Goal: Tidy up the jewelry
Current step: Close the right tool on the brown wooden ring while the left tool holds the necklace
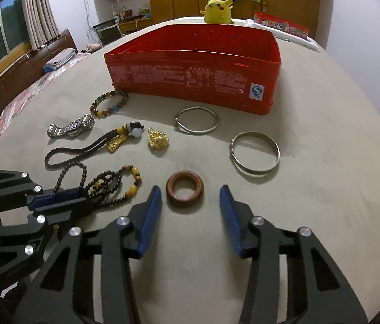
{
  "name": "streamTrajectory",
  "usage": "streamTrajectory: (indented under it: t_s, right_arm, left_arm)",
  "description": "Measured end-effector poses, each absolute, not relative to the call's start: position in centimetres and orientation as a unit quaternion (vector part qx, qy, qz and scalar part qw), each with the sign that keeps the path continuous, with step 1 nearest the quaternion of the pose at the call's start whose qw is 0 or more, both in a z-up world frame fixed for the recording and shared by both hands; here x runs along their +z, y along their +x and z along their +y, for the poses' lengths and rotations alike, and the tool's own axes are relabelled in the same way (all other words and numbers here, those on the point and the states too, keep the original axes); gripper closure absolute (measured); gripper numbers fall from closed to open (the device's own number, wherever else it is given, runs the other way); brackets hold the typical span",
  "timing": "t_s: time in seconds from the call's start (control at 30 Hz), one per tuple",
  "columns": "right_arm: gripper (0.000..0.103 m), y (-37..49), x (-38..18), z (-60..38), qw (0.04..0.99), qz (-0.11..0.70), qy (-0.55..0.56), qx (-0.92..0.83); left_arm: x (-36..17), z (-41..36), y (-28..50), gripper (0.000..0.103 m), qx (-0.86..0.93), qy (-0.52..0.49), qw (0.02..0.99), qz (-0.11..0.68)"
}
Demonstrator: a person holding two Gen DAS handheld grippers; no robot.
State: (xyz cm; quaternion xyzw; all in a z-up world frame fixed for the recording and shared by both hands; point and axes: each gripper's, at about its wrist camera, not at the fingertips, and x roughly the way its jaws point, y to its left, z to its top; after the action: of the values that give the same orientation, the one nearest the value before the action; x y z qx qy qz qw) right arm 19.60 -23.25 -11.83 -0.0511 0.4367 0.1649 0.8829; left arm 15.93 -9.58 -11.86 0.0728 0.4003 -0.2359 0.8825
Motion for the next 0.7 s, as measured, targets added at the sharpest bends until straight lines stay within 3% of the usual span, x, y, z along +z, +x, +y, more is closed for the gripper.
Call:
streamTrajectory:
  t_s: [0.03, 0.7]
  right_arm:
    - [0.075, 19.7, -11.9, -23.2, 0.883, 0.436, -0.052, 0.167]
    - [0.075, 18.1, -7.6, -23.9, 0.898, 0.399, -0.038, 0.182]
  left_arm:
    - [-11.8, -9.5, 16.0, 0.096, -0.236, 0.07, 0.883, 0.4]
    - [-6.9, -9.0, 14.9, 0.096, -0.245, 0.058, 0.898, 0.361]
